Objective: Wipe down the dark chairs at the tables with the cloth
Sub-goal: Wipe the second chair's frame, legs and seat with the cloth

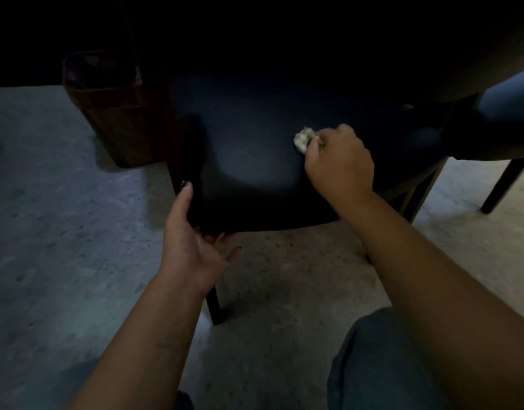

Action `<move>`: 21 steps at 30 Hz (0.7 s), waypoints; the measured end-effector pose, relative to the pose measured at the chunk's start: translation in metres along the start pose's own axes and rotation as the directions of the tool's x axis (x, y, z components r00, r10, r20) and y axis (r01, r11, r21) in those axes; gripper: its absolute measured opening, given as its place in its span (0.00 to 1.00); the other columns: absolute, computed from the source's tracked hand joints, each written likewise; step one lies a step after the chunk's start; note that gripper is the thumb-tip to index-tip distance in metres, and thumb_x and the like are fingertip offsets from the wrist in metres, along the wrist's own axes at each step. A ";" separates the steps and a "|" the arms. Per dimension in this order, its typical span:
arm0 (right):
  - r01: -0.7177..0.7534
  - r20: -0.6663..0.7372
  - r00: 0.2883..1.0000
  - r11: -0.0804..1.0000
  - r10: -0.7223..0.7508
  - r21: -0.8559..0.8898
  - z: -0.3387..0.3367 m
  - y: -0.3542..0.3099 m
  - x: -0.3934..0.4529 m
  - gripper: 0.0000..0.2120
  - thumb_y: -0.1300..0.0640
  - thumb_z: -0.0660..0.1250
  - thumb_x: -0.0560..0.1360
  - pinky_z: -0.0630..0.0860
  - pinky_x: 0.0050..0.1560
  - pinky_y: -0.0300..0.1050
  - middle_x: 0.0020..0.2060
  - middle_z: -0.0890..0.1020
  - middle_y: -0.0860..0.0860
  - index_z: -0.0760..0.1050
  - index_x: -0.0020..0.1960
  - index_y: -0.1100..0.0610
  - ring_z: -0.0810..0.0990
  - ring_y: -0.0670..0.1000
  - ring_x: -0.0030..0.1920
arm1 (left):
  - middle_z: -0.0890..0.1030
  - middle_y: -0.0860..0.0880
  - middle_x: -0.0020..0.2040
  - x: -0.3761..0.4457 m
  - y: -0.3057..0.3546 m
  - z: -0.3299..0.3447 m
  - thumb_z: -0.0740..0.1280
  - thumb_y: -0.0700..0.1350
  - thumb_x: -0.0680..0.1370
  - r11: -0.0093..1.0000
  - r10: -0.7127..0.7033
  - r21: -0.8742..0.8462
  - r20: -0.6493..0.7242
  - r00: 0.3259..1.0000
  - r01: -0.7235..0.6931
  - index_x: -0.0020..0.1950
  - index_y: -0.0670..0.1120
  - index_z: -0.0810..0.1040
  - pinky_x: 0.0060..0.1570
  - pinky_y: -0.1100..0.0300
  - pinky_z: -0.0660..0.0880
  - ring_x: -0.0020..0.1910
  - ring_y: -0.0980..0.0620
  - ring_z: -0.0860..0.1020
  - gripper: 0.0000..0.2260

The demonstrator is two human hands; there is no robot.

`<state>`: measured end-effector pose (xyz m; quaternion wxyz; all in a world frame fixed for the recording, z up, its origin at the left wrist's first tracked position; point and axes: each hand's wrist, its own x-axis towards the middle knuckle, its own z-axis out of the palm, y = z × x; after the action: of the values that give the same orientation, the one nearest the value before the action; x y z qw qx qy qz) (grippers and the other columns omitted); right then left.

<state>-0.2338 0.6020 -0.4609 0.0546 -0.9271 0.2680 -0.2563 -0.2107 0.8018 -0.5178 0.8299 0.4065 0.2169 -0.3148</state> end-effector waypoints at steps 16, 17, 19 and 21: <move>0.414 -0.041 0.910 0.907 -0.412 0.079 -0.001 -0.019 -0.053 0.07 0.55 0.66 0.76 0.68 0.24 0.42 0.40 0.78 0.53 0.80 0.48 0.58 0.75 0.52 0.29 | 0.83 0.49 0.55 0.005 -0.011 0.007 0.70 0.63 0.70 0.981 0.140 0.138 -0.041 0.989 -0.133 0.63 0.56 0.77 0.56 0.48 0.73 0.56 0.46 0.80 0.23; 0.396 -0.042 0.918 0.914 -0.394 0.088 -0.003 -0.011 -0.052 0.08 0.55 0.65 0.77 0.68 0.24 0.42 0.40 0.77 0.53 0.80 0.48 0.58 0.74 0.51 0.28 | 0.82 0.50 0.56 0.004 -0.011 0.008 0.69 0.63 0.71 0.980 0.150 0.141 -0.037 0.988 -0.144 0.64 0.56 0.76 0.55 0.49 0.73 0.57 0.46 0.79 0.23; 0.356 -0.024 0.934 0.927 -0.356 0.122 -0.005 -0.005 -0.051 0.09 0.54 0.63 0.77 0.68 0.26 0.42 0.41 0.77 0.53 0.80 0.48 0.57 0.74 0.52 0.29 | 0.81 0.50 0.58 0.000 -0.011 0.013 0.66 0.64 0.73 0.974 0.157 0.171 -0.042 0.987 -0.148 0.66 0.56 0.74 0.56 0.49 0.71 0.57 0.47 0.78 0.24; 0.297 0.018 0.953 0.942 -0.304 0.153 -0.006 -0.009 -0.051 0.10 0.52 0.62 0.78 0.68 0.29 0.43 0.44 0.76 0.52 0.79 0.50 0.56 0.76 0.53 0.32 | 0.79 0.53 0.55 -0.006 -0.010 0.021 0.63 0.65 0.74 0.960 0.162 0.242 -0.082 0.983 -0.137 0.64 0.57 0.73 0.59 0.48 0.66 0.55 0.49 0.76 0.22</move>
<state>-0.2689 0.6367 -0.4764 0.0890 -0.9555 0.1025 -0.2618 -0.2198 0.7825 -0.5075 0.7852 0.5326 0.1885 -0.2536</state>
